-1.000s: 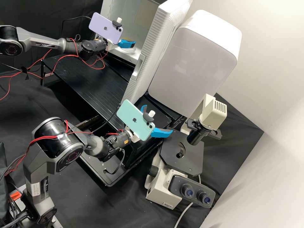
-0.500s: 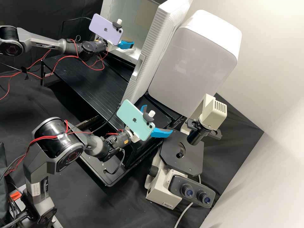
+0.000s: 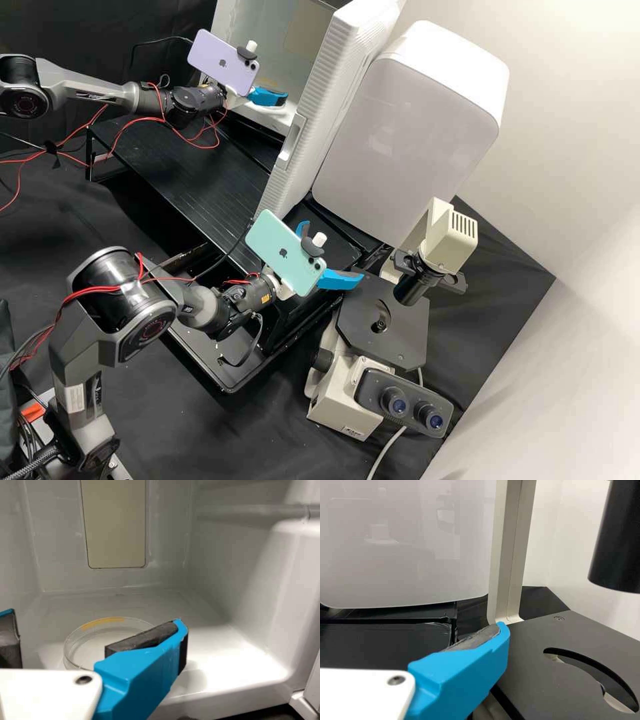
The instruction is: Take the petri dish out of the incubator
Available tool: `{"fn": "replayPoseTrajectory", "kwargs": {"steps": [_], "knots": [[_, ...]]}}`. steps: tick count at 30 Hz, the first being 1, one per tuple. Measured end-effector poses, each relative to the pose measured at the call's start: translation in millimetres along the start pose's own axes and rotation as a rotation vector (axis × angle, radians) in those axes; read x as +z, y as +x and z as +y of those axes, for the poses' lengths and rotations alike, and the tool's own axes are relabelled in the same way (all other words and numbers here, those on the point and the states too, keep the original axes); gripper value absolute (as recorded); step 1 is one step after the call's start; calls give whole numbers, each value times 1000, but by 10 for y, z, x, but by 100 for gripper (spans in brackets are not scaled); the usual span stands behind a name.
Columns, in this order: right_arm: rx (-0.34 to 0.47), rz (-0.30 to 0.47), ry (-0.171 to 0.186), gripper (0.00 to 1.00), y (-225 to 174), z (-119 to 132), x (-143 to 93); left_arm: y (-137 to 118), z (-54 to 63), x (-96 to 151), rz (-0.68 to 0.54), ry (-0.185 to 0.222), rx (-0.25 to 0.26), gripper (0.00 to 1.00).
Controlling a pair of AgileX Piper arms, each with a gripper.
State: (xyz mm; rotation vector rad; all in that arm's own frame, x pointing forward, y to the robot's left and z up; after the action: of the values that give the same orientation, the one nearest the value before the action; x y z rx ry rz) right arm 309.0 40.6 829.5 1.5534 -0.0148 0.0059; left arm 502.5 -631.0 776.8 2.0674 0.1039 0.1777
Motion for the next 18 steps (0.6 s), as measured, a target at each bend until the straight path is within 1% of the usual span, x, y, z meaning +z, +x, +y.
{"fn": "replayPoseTrajectory", "kwargs": {"steps": [9, 11, 15, 18], "knots": [[0, 0, 0, 100, 0, 0, 0, 9, -26, -2, 1, 3, -4, 100], [0, 0, 0, 100, 0, 0, 0, 17, -61, 6, 1, 7, -9, 100], [0, 0, 0, 100, 0, 0, 0, 35, -124, 10, 1, 31, -18, 100], [0, 0, 0, 100, 0, 0, 0, 46, -142, 7, 6, 44, -18, 100]]}}
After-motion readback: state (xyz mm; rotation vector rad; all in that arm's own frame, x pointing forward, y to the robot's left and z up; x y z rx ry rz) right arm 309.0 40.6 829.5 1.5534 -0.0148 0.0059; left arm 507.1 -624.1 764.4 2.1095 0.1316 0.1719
